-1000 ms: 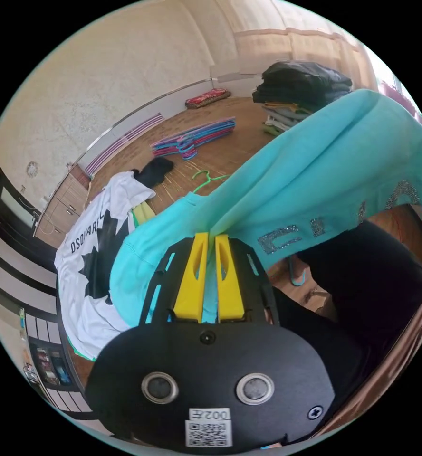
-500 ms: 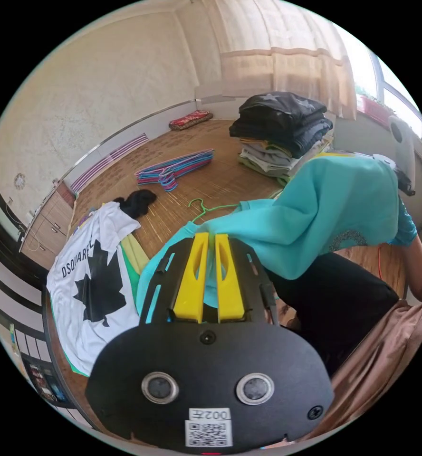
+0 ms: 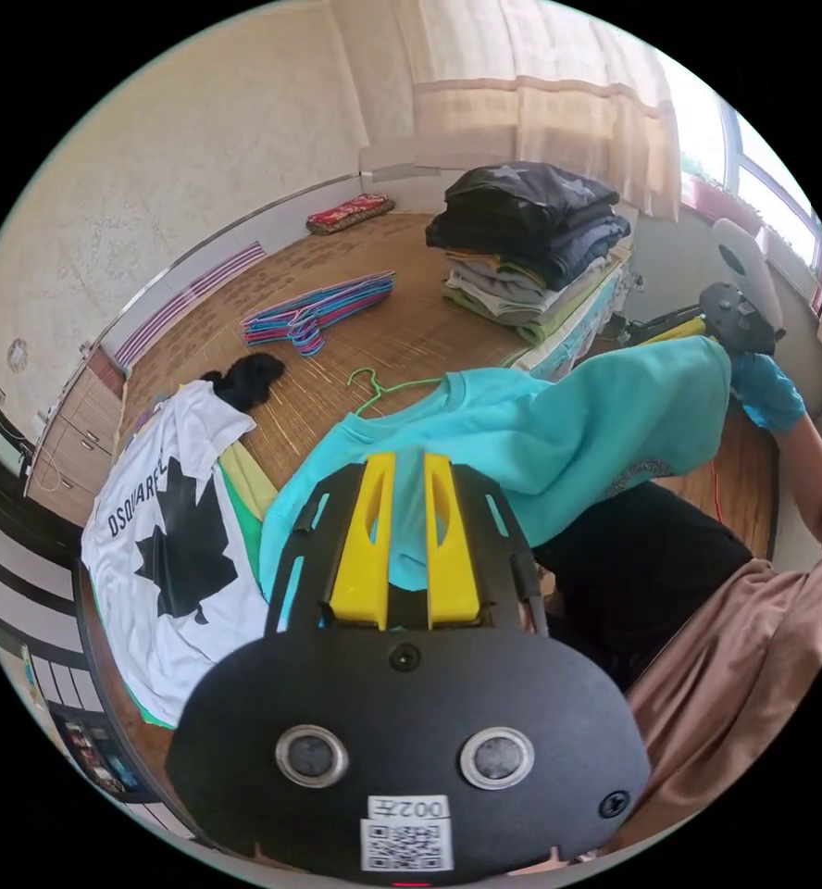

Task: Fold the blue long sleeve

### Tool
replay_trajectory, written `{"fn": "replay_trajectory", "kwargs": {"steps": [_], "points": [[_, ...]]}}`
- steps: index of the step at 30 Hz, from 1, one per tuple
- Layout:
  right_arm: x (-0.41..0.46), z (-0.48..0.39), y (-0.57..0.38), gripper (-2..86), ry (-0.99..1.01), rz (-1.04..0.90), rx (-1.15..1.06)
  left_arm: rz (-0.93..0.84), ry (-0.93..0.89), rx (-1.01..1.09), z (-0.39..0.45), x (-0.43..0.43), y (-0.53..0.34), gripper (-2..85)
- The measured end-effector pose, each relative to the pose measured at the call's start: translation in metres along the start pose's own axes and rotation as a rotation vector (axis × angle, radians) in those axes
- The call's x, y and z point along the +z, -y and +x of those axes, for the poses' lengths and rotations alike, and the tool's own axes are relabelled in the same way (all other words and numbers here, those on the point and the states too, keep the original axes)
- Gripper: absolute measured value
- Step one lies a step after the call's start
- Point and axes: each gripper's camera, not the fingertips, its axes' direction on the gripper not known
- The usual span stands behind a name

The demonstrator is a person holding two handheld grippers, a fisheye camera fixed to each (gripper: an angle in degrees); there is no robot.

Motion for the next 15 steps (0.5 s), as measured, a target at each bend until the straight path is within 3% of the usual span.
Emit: {"fn": "replay_trajectory", "kwargs": {"steps": [5, 15], "points": [[-0.035, 0.012, 0.005, 5.6, 0.000, -0.007, -0.036, 0.029, 0.043, 0.016, -0.008, -0.012, 0.013, 1.5], [-0.061, 0.050, 0.048, 5.6, -0.079, 0.221, 0.047, 0.013, 0.023, -0.063, -0.039, 0.015, 0.033, 1.9]]}}
